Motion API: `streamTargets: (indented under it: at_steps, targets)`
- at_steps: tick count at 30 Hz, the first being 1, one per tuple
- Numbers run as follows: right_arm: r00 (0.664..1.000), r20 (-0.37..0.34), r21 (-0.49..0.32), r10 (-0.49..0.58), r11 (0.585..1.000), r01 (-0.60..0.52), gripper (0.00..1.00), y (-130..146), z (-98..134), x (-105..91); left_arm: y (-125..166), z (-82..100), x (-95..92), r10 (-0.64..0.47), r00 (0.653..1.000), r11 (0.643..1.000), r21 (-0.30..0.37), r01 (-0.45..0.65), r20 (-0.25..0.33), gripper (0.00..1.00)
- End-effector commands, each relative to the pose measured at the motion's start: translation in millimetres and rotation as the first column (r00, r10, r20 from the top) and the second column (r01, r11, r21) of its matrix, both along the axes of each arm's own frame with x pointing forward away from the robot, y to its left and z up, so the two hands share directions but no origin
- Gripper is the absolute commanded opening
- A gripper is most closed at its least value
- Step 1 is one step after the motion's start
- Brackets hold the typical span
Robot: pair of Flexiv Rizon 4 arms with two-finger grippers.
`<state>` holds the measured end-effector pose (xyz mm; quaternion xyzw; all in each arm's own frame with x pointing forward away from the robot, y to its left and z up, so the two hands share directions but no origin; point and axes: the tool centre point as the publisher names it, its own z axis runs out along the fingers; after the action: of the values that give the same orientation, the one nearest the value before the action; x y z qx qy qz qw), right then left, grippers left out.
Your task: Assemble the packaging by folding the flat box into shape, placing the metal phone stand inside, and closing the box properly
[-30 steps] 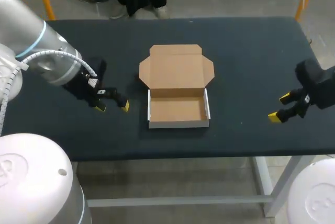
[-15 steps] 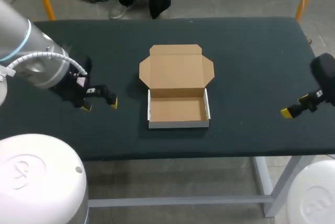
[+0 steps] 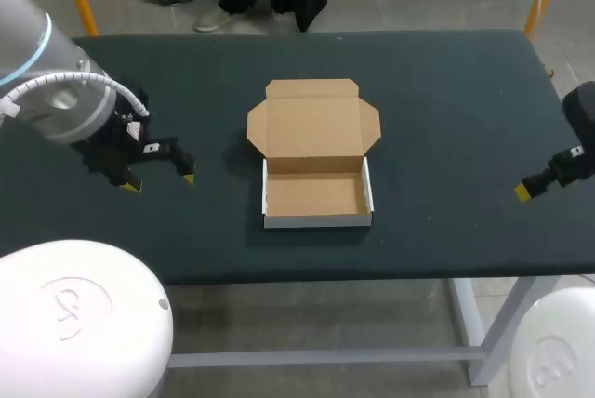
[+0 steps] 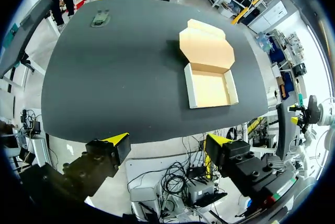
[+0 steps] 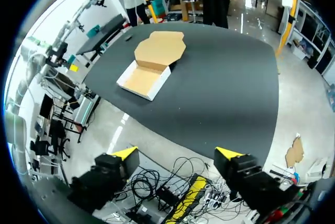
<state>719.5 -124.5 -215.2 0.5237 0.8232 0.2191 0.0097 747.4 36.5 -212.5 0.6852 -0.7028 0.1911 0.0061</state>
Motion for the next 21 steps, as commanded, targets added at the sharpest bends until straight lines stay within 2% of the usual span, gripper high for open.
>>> streamTargets:
  at_steps: [1,12,21]
  targets:
    - [0.999,-0.028,-0.012,-0.034,0.999,0.034,1.0,-0.8,9.3,-4.8,2.6,9.6,-5.8,0.027,1.0,0.999,0.032,-0.027,0.004,1.0]
    - [0.987,-0.105,-0.022,-0.12,0.993,0.118,1.0,-6.7,6.3,-16.1,10.6,17.3,-4.3,0.082,0.997,0.996,0.043,-0.082,0.013,1.0]
    - [0.977,-0.138,-0.042,-0.164,0.986,0.159,1.0,-10.0,5.9,-22.6,14.4,20.0,-2.6,0.105,0.994,0.993,0.056,-0.105,0.003,1.0]
